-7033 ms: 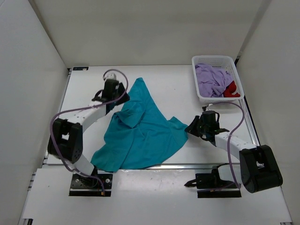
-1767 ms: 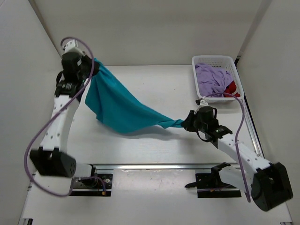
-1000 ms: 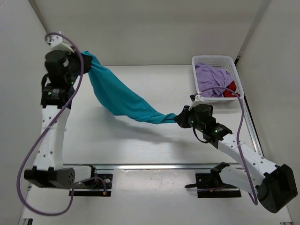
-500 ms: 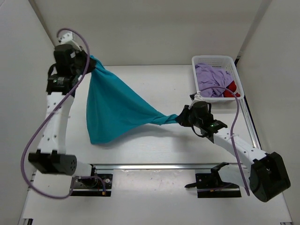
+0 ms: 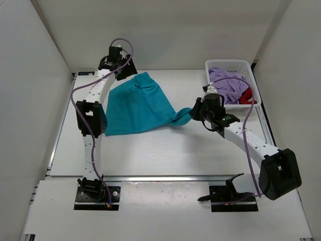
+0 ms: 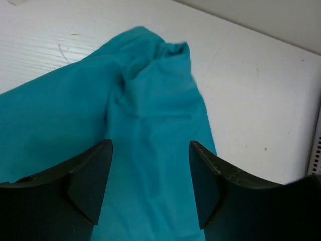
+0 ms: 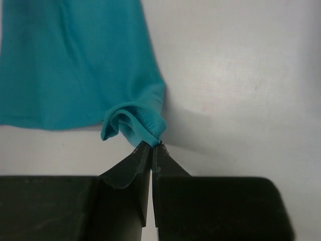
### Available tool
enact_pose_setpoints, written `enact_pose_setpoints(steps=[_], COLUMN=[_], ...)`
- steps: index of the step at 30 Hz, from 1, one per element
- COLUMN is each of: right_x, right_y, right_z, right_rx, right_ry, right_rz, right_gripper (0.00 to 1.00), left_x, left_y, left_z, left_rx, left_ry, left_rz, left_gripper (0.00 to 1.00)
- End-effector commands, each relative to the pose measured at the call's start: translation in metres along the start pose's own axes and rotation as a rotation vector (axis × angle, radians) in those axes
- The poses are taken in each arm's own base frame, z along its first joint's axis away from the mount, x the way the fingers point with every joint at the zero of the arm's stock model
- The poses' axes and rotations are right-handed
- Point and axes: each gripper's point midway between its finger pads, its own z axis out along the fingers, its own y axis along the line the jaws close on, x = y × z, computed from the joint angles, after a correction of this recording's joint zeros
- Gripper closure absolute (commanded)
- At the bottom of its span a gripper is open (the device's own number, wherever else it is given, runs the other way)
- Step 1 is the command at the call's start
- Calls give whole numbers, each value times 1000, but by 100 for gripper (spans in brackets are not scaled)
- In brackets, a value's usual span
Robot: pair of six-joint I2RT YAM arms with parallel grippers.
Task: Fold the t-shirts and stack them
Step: Flatten out the tshirt
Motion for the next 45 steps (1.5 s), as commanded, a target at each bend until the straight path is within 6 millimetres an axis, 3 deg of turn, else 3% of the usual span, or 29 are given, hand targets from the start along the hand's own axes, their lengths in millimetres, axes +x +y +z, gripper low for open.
enact_pose_setpoints(steps=[1, 2, 3, 4, 5, 6, 7, 8, 9, 10, 12, 13, 16, 17, 18, 19, 22, 27, 32, 37, 40, 43, 45], right_x=[-30, -20, -1, 13, 33, 43, 68, 93, 95, 115, 120, 125, 126, 117, 124, 111, 96, 99, 106, 109, 119, 116, 118], right_y=[19, 19, 37, 41, 42, 37, 34, 20, 19, 13, 14, 26, 33, 21, 19, 13, -3, -34, -27, -21, -22, -24, -28], right_z=[-7, -8, -12, -14, -17, -18, -21, -20, -26, -31, -43, -52, -65, -64, -63, -64, -64, -49, -43, -40, -40, -39, -40], right_rx=[13, 20, -11, -20, -3, 26, 14, 43, 55, 58, 85, 42, -45, -36, -80, -100, -80, 22, -38, -73, -74, -66, -49], right_ry=[-114, -95, -80, -56, -42, -33, 4, 52, 47, 96, 83, 68, 68, 45, 66, 44, 9, 62, 86, 90, 118, 103, 109], right_rz=[-127, -155, -223, -260, -300, -322, -362, -387, -388, -422, -464, -488, -378, -307, -262, -190, -91, 7, 24, 29, 37, 41, 49], right_gripper=[100, 100, 100, 100, 100, 100, 100, 98, 93, 87, 79, 68, 58, 55, 53, 53, 53, 62, 63, 63, 63, 63, 62], left_x=[-71, -68, -12, -14, 2, 9, 30, 39, 58, 83, 104, 124, 159, 173, 176, 189, 197, 207, 214, 229, 230, 235, 231], left_y=[-9, 0, 37, 39, 61, 75, 90, 89, 106, 119, 121, 131, 146, 155, 157, 167, 181, 185, 199, 202, 204, 205, 209], left_z=[-106, -111, -99, -104, -114, -120, -129, -141, -146, -144, -156, -156, -168, -169, -173, -174, -175, -173, -173, -159, -149, -142, -141], left_rx=[41, 19, -40, -12, -16, -28, -26, -3, -23, -49, -41, -52, -96, -124, -119, -142, -169, -165, -173, -176, -164, -169, -181], left_ry=[-179, -187, -94, -150, -163, -167, -150, -157, -149, -108, -98, -63, -32, -24, -34, -23, -51, -64, -102, -83, -100, -95, -124], left_rz=[18, 19, -8, -14, -62, -108, -145, -150, -174, -179, -168, -176, -189, -202, -211, -239, -290, -374, -478, -577, -628, -669, -682], left_gripper=[19, 12, 4, 1, 2, 2, 1, 1, 1, 1, 1, 7, 36, 41, 44, 45, 40, 32, 32, 41, 46, 58, 60])
